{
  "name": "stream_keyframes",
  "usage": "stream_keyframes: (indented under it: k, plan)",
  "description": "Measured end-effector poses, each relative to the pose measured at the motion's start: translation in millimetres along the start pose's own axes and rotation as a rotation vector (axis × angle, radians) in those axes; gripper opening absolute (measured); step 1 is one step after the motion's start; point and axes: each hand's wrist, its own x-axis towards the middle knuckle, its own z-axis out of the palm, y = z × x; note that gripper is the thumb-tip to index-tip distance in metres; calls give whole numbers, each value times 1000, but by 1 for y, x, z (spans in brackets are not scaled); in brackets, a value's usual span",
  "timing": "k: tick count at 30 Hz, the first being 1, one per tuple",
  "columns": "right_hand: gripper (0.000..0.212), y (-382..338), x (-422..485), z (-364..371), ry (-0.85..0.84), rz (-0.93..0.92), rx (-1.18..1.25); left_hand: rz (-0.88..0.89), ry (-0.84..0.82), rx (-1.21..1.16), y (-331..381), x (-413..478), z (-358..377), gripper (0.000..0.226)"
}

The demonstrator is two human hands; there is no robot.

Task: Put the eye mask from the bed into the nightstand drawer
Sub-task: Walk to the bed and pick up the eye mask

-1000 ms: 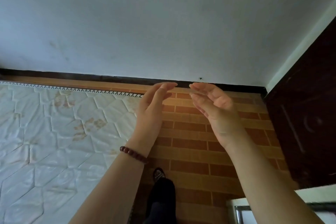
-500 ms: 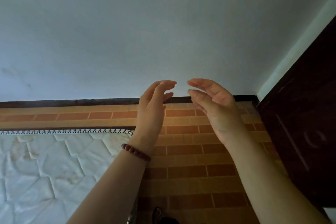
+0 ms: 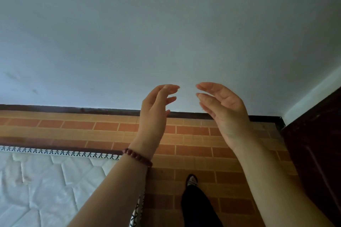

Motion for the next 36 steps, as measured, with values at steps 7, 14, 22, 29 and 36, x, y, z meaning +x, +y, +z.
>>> stream_keyframes:
  k: [7,14,22,29,36]
  plan:
    - [22,6,131,-9,-114,-20,-27,21,97,-14,10,117,34,29]
    - [21,15,234,-14,-222,-8,-7,40,186,-21,7,198,57,30]
    - [35,29,309,23,-329,29,6,16,330,-29,5,267,22,29]
    - [53,38,388,95,-414,31,16,16,413,-43,1,344,-32,27]
    - [44,36,461,201,-522,20,40,43,511,-46,20,418,-113,27]
